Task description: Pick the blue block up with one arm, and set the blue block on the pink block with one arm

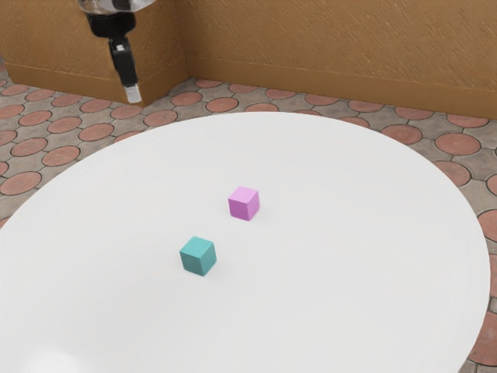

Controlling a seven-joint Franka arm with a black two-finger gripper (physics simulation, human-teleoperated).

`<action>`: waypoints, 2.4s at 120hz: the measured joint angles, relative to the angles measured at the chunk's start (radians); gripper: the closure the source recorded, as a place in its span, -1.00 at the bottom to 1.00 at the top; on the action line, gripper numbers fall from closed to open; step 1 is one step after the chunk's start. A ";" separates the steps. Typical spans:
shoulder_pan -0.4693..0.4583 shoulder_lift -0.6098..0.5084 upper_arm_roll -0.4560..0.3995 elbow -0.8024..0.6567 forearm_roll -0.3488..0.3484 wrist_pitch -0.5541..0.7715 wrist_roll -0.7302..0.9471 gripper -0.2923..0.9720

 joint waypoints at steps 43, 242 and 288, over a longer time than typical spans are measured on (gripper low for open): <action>-0.043 -0.249 -0.002 -0.477 -0.018 0.094 0.176 -0.54; -0.009 0.414 0.015 -0.638 -0.123 0.951 1.081 -0.54; -0.009 0.407 0.012 -0.640 -0.132 0.958 1.112 -0.02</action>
